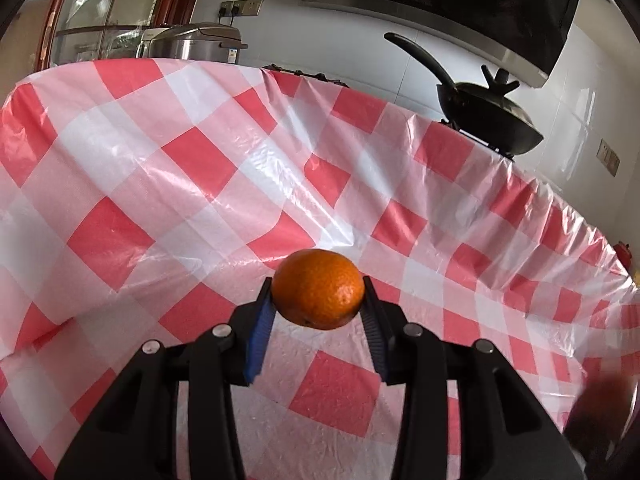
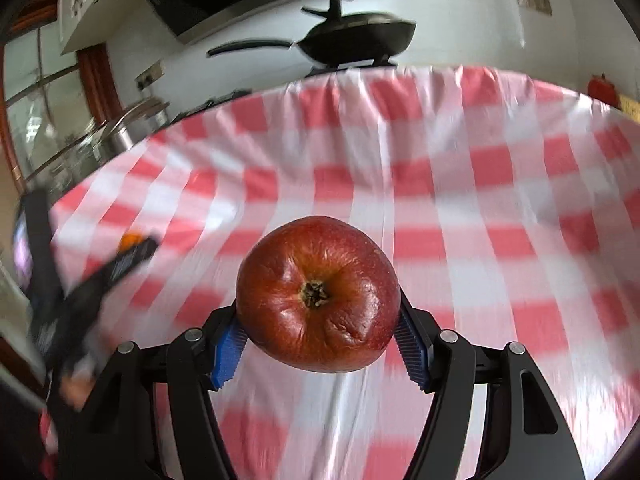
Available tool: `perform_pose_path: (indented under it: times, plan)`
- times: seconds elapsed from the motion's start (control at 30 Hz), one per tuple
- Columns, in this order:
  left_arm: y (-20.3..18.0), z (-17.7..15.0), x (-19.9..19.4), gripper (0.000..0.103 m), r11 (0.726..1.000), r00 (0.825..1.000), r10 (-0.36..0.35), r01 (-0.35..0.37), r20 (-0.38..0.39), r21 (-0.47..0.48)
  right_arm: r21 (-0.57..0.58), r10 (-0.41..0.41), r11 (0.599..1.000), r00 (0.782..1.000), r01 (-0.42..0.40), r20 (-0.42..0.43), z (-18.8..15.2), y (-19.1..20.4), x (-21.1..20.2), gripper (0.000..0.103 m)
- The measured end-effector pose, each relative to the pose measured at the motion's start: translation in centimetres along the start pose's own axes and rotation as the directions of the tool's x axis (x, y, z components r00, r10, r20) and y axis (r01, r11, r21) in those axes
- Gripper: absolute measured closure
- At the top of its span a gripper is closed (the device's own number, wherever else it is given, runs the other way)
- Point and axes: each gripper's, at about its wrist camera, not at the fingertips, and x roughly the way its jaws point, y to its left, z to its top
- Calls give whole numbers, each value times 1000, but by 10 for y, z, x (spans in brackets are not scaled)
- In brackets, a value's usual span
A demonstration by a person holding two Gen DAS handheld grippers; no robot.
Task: Organize fruits
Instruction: 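Carry the apple and orange in both tools over to the white box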
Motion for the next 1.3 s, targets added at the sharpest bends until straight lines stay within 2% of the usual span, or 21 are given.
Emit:
perform_pose_path:
  times: [0.2,0.27,0.4,0.47,0.57,0.67,0.7,0.87,0.9,0.97,1.03,1.1,1.17,1.2,1.23,1.3]
  plan:
    - [27,-20,-68,61,999,999,-2,4,54,-42,-58,51,997,998,-53,-32,-41,3,-52,39]
    - [42,-33,-110,61,999,996,-14,19,89,-48,-67,85,994,996,-87,-42,-51,6,-65,39]
    - [73,-55,-196,61,1000,991,0,4,137,-28,-85,163,982,984,-168,-69,-69,24,-84,39]
    - [96,-65,-238,61,1000,988,30,-29,149,-9,-112,216,968,972,-225,-89,-79,43,-94,39]
    - [133,-81,-289,61,991,978,130,-135,161,20,-182,297,931,947,-316,-124,-98,78,-110,39]
    - [171,-99,-322,61,975,970,213,-219,117,40,-289,379,862,908,-416,-178,-126,125,-132,39]
    - [184,-107,-332,61,963,961,256,-263,104,54,-310,394,845,899,-436,-191,-133,135,-136,39]
    - [235,-148,-356,61,929,931,365,-365,19,62,-443,475,681,812,-584,-341,-187,202,-158,39]
    - [247,-160,-357,61,916,918,396,-395,-9,69,-462,473,651,798,-602,-373,-198,213,-160,39]
    - [268,-178,-356,61,901,900,432,-428,-63,68,-490,461,592,767,-640,-446,-223,233,-161,39]
    - [284,-192,-352,61,898,888,440,-436,-131,62,-499,432,540,732,-678,-527,-248,253,-156,39]
    - [298,-206,-348,61,892,874,451,-447,-181,67,-518,393,498,714,-695,-580,-268,268,-152,39]
    - [313,-223,-338,61,879,842,476,-466,-254,102,-540,334,451,695,-711,-637,-294,287,-145,39]
    - [317,-227,-334,61,874,832,484,-473,-273,109,-551,297,425,686,-718,-664,-309,297,-140,39]
    - [325,-235,-329,61,871,818,488,-479,-305,108,-560,271,408,682,-721,-680,-320,303,-136,39]
    - [338,-247,-322,61,876,803,472,-473,-364,93,-579,215,370,673,-727,-707,-341,314,-130,39]
